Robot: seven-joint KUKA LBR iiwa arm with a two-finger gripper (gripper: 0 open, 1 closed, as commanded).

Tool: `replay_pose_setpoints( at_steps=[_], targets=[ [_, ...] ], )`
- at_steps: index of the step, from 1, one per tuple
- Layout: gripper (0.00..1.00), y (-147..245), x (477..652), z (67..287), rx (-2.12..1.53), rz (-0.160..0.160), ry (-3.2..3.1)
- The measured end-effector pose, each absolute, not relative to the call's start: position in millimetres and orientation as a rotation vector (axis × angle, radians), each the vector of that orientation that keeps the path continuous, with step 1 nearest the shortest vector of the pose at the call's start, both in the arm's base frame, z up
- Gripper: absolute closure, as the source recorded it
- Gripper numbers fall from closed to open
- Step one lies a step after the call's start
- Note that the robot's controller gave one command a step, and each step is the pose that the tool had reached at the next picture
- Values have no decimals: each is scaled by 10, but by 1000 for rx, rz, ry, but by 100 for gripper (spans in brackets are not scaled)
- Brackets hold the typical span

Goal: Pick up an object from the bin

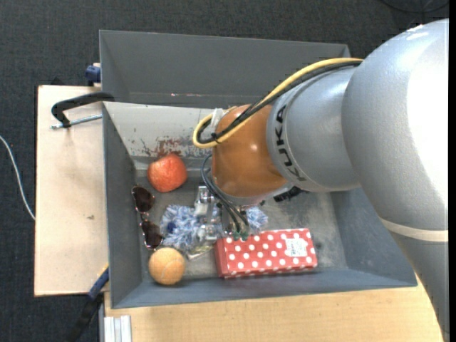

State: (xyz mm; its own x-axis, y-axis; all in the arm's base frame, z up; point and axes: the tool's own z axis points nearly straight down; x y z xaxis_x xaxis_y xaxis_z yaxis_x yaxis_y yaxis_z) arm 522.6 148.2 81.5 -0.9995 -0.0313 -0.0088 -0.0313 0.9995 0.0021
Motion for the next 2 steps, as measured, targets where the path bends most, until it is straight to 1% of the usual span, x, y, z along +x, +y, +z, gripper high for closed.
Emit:
replay_pose_setpoints(
  at_steps=[1, 2],
  targets=[
    [100, 1436, 5204, 2023, -34, 4, 3137],
    [100, 1434, 5203, 2021, -34, 3, 3138]
  ],
)
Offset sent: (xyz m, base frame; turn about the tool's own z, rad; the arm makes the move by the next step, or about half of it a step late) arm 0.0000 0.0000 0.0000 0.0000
